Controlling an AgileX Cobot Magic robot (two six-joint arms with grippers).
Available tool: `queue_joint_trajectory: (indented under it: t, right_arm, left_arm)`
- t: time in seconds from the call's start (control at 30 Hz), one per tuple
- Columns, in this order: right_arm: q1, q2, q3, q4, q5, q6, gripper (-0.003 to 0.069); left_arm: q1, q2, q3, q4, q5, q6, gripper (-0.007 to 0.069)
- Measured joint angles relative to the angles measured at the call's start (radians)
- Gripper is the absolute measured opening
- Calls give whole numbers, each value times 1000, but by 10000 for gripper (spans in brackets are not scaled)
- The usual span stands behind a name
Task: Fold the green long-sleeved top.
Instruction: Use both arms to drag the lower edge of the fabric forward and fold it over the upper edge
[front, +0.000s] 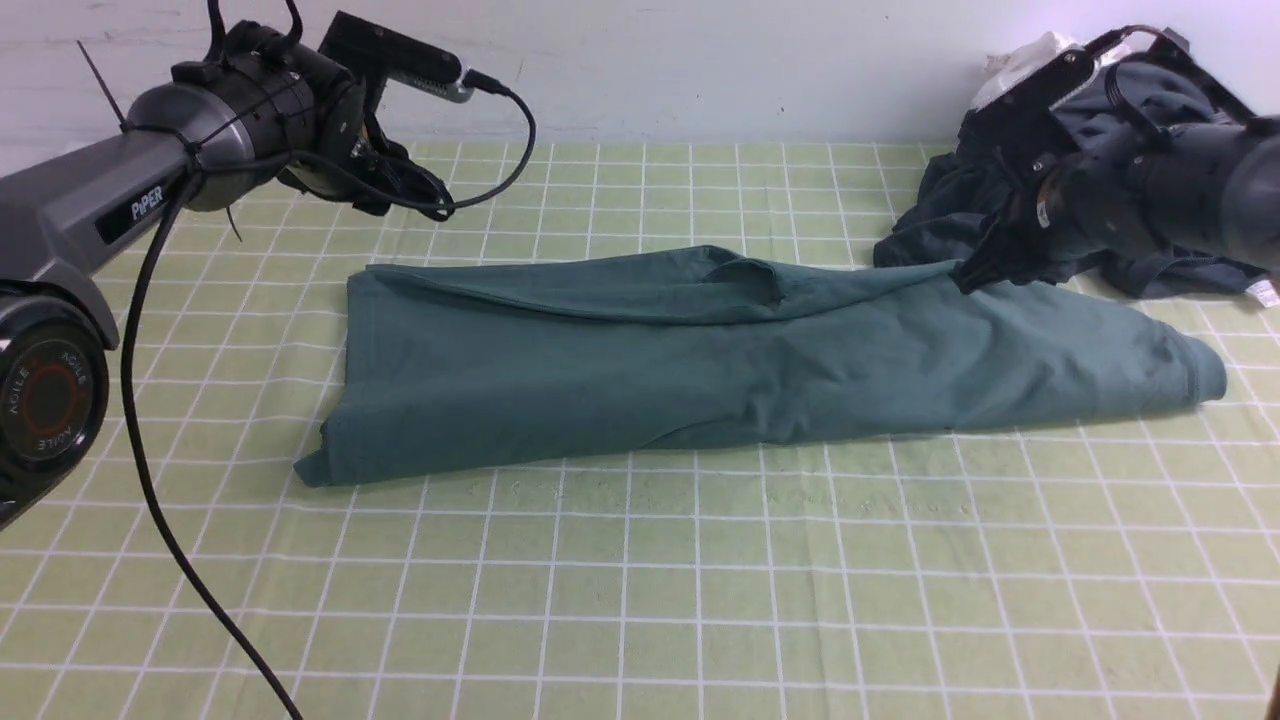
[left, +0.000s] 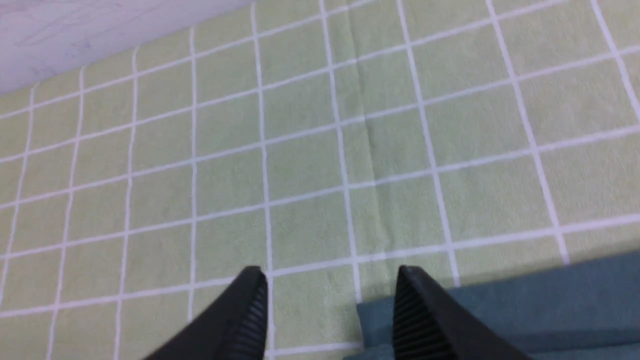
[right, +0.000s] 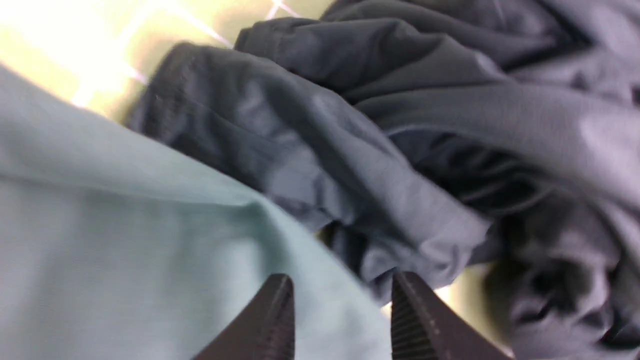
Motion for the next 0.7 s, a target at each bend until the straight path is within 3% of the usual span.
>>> queue_joint_trajectory:
  t: [0.07,0.17,0.2,0.27,0.4,0.5,0.57,0.7]
  right_arm:
    - [42,-9,-19,115,27,-18,233]
    - [110,3,-28,348,-10,-201,88]
    - [110,6,-29,364,-14,-217,78]
    - [147,59,-31,542,-78,-404,10]
    - [151,161,-30,734,-164,-593,-13]
    - [148,209,-38,787,-310,-683,-15]
    - [142,250,-59,807,-441,-724,-14]
    - [120,294,-119,894,-540,-734,-13]
  left_arm:
    - [-2,-7,-22,-58,46,-18,369]
    - [-22,-18,-29,-193,161,79,327]
    - [-22,-18,-29,-203,169,79,327]
    - [-43,-14,-29,-326,253,218,232]
    - [-68,-10,-17,-478,339,401,89]
    - [-70,-10,-16,-534,362,459,15]
    - [-68,-10,-16,-548,359,469,-1]
    - [-68,-10,-16,-551,358,477,-4]
